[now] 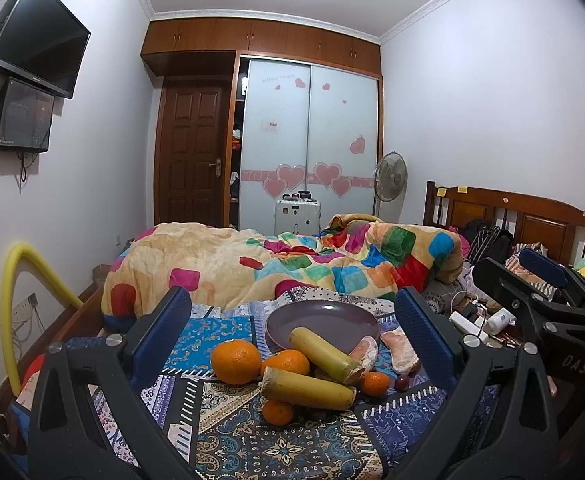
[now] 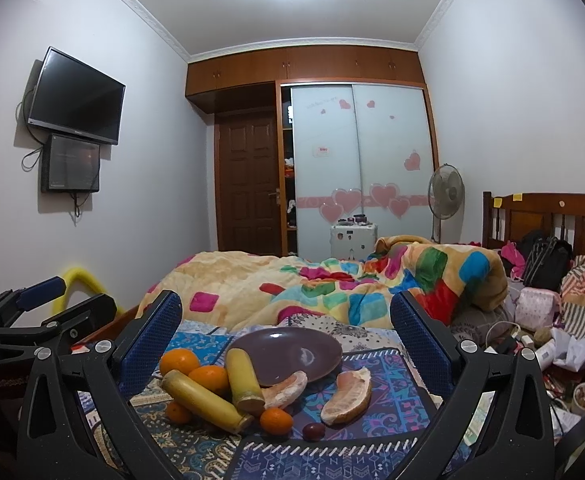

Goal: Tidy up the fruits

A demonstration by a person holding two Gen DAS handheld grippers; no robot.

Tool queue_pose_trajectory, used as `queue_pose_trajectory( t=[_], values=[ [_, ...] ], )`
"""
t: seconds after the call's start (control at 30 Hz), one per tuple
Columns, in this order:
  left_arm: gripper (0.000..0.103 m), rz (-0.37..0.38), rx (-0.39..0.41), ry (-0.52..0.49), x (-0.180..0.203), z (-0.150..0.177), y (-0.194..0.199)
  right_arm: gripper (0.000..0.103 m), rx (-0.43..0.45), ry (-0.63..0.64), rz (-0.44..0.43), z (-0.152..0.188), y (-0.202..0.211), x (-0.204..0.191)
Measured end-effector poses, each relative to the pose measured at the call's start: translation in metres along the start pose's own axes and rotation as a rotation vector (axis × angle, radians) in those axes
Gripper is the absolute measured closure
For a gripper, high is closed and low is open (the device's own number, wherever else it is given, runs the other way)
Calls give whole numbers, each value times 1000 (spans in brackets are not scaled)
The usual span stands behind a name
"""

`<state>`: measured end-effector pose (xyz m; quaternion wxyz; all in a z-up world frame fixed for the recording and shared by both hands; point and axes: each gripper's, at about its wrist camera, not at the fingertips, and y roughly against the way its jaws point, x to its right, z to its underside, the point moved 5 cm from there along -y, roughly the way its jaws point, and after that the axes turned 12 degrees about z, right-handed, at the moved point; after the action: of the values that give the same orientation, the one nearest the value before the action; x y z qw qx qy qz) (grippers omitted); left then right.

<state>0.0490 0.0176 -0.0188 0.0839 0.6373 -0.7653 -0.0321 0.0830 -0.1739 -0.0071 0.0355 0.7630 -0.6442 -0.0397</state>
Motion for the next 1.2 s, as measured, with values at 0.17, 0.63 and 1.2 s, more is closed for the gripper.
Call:
queue_pose_trajectory(
  t=[0.17, 0.63, 1.2],
  values=[
    [0, -18, -42, 0, -10, 6, -14, 0, -31, 31, 23, 7, -13, 2],
    [6, -59, -335, 109, -86, 47, -89, 0, -293, 177, 62, 57, -88, 34],
    [11, -68, -600, 136, -126, 86, -168, 5, -660, 229, 7, 123, -164, 46]
  ],
)
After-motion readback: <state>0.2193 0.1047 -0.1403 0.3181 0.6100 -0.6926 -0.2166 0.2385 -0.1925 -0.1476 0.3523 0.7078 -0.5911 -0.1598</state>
